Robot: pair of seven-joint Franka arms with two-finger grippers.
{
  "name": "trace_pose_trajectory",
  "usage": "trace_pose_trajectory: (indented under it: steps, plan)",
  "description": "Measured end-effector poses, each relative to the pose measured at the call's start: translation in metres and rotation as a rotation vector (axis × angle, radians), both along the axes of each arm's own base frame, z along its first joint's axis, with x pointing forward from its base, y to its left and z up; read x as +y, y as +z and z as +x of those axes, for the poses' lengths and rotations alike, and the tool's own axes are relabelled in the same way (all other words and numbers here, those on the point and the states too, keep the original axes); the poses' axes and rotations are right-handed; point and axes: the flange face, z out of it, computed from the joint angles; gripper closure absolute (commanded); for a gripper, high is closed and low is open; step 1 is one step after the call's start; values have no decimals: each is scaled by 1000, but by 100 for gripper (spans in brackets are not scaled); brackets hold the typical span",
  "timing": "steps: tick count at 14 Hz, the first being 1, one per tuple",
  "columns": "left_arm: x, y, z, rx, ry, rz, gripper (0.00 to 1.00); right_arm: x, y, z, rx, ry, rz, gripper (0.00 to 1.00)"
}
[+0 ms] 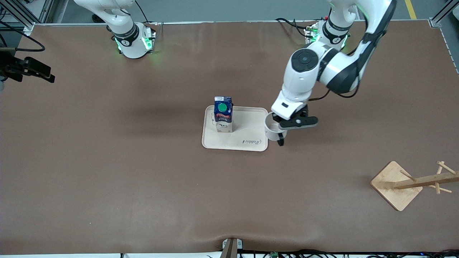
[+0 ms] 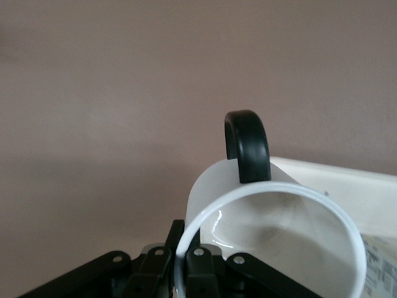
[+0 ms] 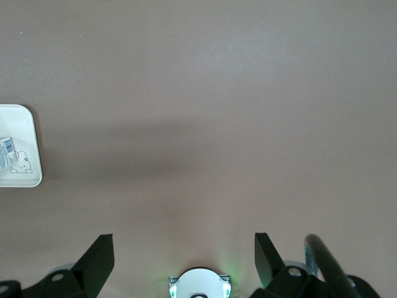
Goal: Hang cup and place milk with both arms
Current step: 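Carry the mug with the left gripper while the right gripper reaches out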
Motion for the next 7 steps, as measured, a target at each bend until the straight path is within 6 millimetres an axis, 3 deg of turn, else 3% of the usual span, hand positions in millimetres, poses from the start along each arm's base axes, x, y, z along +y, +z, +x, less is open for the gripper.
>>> trace_pose_trajectory:
  steps: [3, 7]
  plan:
    - [37, 42, 30, 12, -3, 15, 100, -1, -5, 3, 10, -2, 0, 0]
    - [109, 94, 65, 49, -27, -4, 100, -7, -27, 15, 50, -12, 3, 0]
